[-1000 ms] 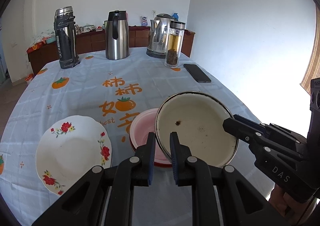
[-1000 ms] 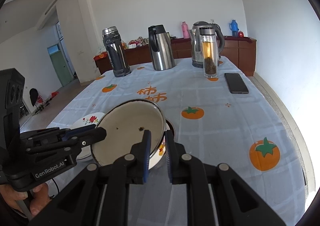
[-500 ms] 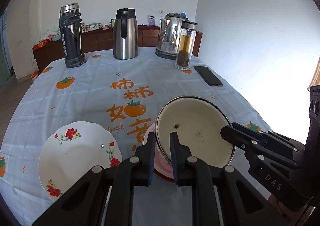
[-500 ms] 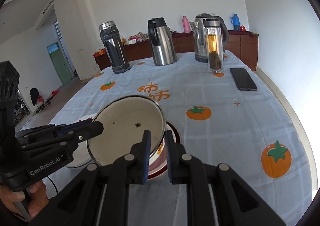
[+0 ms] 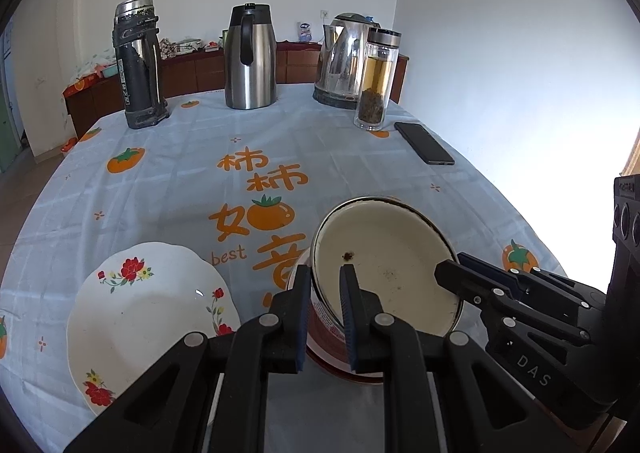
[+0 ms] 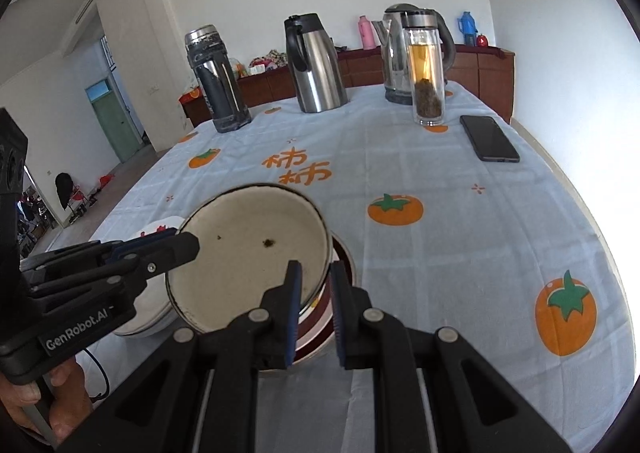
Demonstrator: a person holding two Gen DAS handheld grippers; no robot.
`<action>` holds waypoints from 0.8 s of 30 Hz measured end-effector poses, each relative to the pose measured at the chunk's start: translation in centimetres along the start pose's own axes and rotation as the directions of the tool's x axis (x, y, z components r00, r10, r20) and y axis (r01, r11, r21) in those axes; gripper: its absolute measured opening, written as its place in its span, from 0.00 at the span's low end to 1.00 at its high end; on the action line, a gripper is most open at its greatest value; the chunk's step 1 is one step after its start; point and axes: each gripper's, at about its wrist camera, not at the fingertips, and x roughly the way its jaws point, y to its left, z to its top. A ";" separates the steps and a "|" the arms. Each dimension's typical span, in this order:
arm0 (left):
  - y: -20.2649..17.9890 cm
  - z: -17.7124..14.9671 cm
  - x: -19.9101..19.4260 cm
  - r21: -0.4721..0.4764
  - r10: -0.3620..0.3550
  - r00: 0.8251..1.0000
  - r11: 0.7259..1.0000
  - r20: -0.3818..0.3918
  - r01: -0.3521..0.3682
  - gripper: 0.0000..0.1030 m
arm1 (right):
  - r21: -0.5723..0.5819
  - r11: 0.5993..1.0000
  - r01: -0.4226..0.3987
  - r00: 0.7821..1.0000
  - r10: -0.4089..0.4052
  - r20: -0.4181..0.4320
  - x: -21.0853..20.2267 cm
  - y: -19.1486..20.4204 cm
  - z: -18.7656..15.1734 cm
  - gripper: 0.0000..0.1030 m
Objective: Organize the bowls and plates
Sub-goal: 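Lower the white enamel bowl into the pink bowl with both grippers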
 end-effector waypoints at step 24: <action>0.1 -0.1 0.7 -0.006 0.015 1.000 1.000 0.009 -0.015 0.16 | -0.022 1.000 0.015 1.000 -0.015 0.014 0.3 0.3 0.4 0.15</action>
